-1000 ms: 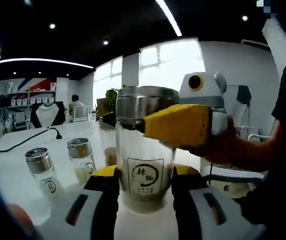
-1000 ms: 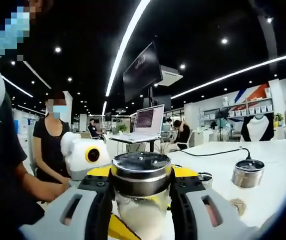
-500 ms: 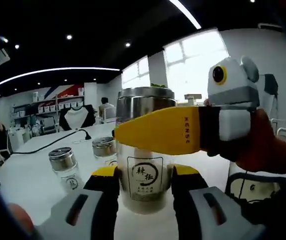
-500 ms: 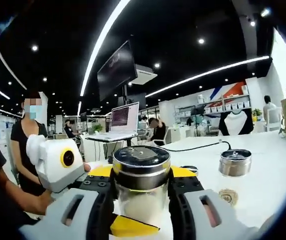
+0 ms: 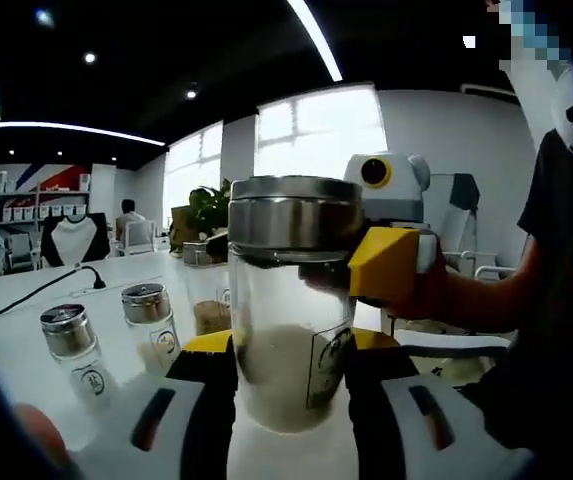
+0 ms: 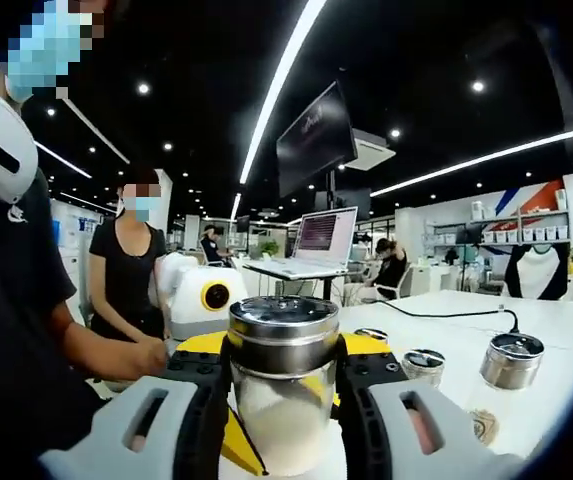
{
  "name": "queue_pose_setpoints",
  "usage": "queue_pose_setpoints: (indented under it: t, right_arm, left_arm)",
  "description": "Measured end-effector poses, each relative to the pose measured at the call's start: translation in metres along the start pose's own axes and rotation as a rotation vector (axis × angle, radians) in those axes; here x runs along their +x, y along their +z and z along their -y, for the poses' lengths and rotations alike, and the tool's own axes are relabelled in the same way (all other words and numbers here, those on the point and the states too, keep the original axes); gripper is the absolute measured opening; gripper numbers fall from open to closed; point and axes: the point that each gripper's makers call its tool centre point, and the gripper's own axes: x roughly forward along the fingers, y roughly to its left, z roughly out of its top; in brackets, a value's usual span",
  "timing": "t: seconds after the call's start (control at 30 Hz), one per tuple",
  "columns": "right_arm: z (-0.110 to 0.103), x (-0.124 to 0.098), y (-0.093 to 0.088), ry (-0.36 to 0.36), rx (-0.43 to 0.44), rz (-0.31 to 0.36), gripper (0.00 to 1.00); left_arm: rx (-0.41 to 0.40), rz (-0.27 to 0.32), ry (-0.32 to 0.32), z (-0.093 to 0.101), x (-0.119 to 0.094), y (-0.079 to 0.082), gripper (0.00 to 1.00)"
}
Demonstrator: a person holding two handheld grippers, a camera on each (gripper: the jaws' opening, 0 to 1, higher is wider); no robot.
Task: Rotate the seasoning bottle until the label or dispensing opening points toward the visible target arrow and the bottle remains upright within the marked orientation range
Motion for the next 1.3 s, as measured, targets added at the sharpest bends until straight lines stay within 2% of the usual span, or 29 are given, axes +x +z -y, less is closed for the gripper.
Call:
queue_pose_setpoints:
  t: [0.03,0.1,0.13,0.17,0.2,0.23,0.27,0.37,0.47,0.63,0.73,0.83,0.9,0.97,1.0,1.07,1.1,1.17,1.3]
  right_arm:
    - [0.004,0.000,0.002,-0.026,0.026,0.018,0.40]
    - [0.013,0.000,0.006,-0.083,0.047,0.043,0.40]
    - [0.019,0.000,0.006,-0.123,0.047,0.044,0.40]
    - [0.023,0.001,0.005,-0.161,0.046,0.039,0.40]
    - [0.026,0.002,0.004,-0.188,0.049,0.035,0.39]
    - [0.028,0.003,0.002,-0.212,0.054,0.028,0.40]
    - [0.029,0.006,0.000,-0.243,0.044,0.009,0.40]
    - [0.034,0.010,-0.003,-0.313,0.046,-0.002,0.40]
    - [0.037,0.009,-0.002,-0.369,0.071,0.016,0.40]
    - [0.041,0.008,-0.003,-0.415,0.087,0.003,0.39]
    - [0.042,0.008,-0.005,-0.430,0.089,-0.003,0.38]
    - [0.041,0.008,-0.008,-0.417,0.043,-0.042,0.38]
    - [0.042,0.007,-0.010,-0.408,0.036,-0.060,0.38]
    - [0.043,0.005,-0.011,-0.393,0.032,-0.066,0.38]
    - [0.041,0.005,-0.011,-0.360,0.020,-0.071,0.38]
    - [0.033,0.005,-0.008,-0.284,0.004,-0.069,0.38]
    - [0.032,0.004,-0.006,-0.271,0.009,-0.060,0.38]
    - [0.031,0.002,-0.004,-0.244,0.017,-0.058,0.38]
    - [0.031,0.005,-0.005,-0.258,0.024,-0.069,0.38]
  left_arm:
    - [-0.008,0.004,0.019,-0.002,0.000,0.001,0.44]
    - [-0.006,0.029,0.107,-0.012,0.000,0.007,0.43]
    - [0.016,0.020,0.177,-0.019,0.000,0.007,0.43]
    - [0.024,0.013,0.199,-0.022,0.000,0.007,0.43]
    - [0.049,-0.015,0.282,-0.029,-0.001,0.004,0.43]
    - [0.058,-0.021,0.302,-0.031,-0.001,0.003,0.43]
    - [0.098,-0.046,0.365,-0.036,-0.002,0.001,0.43]
    - [0.115,-0.061,0.431,-0.041,-0.004,-0.001,0.43]
    - [0.082,-0.042,0.462,-0.044,-0.005,0.000,0.43]
    - [0.093,-0.044,0.517,-0.049,-0.008,-0.002,0.43]
    - [0.081,-0.045,0.519,-0.050,-0.008,-0.003,0.43]
    - [0.060,-0.058,0.489,-0.051,-0.005,-0.007,0.43]
    - [0.041,-0.067,0.442,-0.048,-0.002,-0.010,0.43]
    - [0.001,-0.046,0.374,-0.043,0.001,-0.010,0.43]
    - [-0.037,-0.022,0.322,-0.040,0.002,-0.009,0.44]
    - [-0.044,-0.010,0.273,-0.036,0.003,-0.008,0.44]
    - [-0.042,0.001,0.257,-0.035,0.003,-0.005,0.45]
    - [-0.034,0.004,0.246,-0.033,0.001,-0.003,0.45]
    - [-0.021,0.005,0.268,-0.033,0.002,-0.003,0.44]
